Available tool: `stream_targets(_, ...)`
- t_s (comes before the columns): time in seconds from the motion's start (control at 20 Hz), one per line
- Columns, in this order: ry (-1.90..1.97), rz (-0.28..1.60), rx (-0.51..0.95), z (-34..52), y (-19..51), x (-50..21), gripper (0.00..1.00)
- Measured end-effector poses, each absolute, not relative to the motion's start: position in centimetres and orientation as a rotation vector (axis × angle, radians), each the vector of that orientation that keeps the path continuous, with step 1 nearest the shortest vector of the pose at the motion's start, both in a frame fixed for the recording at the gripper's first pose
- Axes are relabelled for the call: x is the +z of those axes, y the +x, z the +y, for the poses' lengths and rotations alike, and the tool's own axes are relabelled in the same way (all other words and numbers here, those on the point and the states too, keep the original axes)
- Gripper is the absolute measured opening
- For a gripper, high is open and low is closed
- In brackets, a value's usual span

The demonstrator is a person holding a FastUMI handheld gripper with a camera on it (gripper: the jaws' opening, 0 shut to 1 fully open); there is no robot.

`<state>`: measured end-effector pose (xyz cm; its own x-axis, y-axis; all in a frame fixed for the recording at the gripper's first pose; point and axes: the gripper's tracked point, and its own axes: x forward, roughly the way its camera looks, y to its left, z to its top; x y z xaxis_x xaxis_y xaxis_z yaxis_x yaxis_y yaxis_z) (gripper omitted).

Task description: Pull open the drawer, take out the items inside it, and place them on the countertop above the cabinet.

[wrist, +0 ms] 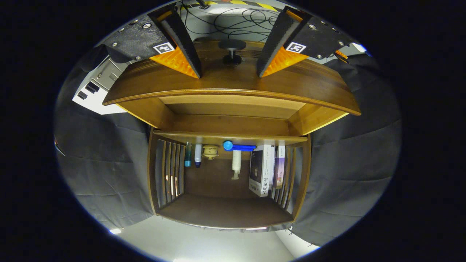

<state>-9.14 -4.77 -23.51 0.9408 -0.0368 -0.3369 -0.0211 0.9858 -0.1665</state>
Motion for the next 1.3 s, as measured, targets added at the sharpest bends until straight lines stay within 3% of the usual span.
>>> stream_targets(0.65,-0.194,0.345,0.01,-4.9,-5.3,-23.4,0.95)
stream_targets(1.3,-0.191,0.271,-0.014,-3.6,4.7,-23.9,0.94)
